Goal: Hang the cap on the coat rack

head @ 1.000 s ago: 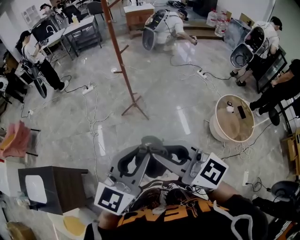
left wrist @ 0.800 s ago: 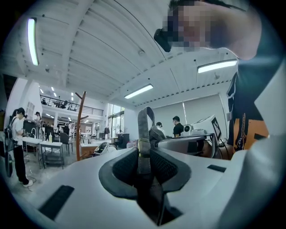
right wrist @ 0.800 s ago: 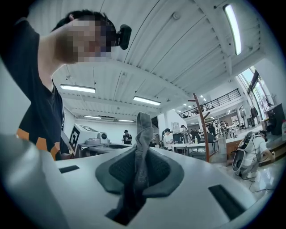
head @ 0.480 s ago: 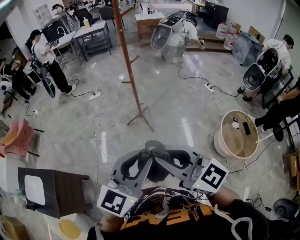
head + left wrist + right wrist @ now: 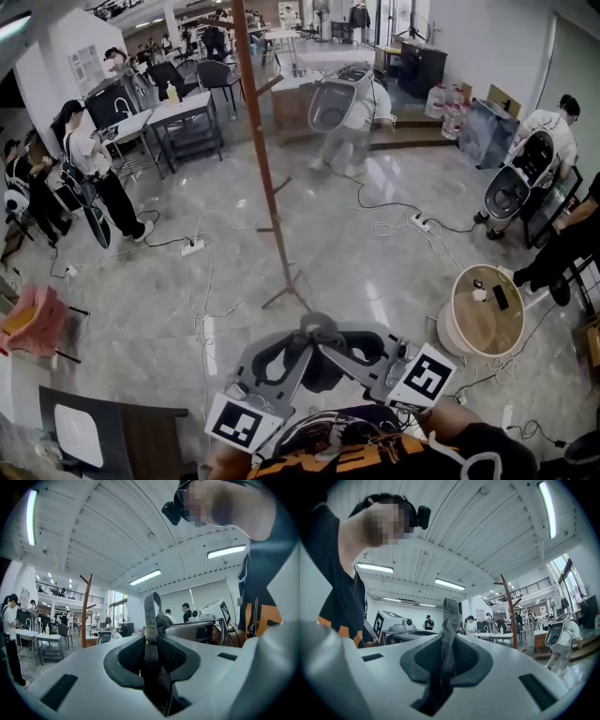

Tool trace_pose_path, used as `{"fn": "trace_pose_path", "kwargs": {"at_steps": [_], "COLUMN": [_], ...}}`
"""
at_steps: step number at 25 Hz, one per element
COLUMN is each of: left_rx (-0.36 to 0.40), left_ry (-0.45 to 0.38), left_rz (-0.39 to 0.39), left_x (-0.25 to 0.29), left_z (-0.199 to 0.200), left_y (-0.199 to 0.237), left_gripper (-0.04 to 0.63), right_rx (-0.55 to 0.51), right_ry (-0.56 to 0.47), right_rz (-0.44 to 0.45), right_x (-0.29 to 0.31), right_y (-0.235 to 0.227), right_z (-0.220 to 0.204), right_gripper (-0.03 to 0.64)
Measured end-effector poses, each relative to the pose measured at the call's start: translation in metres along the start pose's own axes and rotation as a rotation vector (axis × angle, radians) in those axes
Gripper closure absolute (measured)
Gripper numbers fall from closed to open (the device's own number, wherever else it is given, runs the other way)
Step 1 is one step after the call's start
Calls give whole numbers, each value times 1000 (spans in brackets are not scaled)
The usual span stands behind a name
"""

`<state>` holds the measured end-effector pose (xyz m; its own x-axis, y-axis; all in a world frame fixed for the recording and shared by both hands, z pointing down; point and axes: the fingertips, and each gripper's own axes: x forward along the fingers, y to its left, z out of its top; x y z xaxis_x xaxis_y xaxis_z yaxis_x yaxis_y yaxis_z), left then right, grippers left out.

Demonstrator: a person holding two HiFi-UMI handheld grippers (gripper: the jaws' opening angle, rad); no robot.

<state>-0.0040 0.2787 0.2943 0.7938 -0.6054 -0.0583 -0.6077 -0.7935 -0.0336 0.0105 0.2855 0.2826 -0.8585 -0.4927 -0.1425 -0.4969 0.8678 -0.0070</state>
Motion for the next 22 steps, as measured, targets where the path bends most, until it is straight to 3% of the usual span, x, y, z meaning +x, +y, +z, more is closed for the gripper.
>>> {"fn": "trace_pose_path", "kwargs": {"at_steps": [9, 22], "left_rx": [-23, 4], "left_ry": [17, 8], "left_rz": [-15, 69], "left_x": [53, 166], "left_z": [-27, -27], "left_y": [74, 170], "left_gripper": [497, 497], "right_rx": [-6, 21], "right_ry": [41, 3], "right_rz": [-6, 96], "right_x": [44, 89], "right_y": [-81, -223], "right_z": [-27, -23], "right_gripper": [551, 551]}}
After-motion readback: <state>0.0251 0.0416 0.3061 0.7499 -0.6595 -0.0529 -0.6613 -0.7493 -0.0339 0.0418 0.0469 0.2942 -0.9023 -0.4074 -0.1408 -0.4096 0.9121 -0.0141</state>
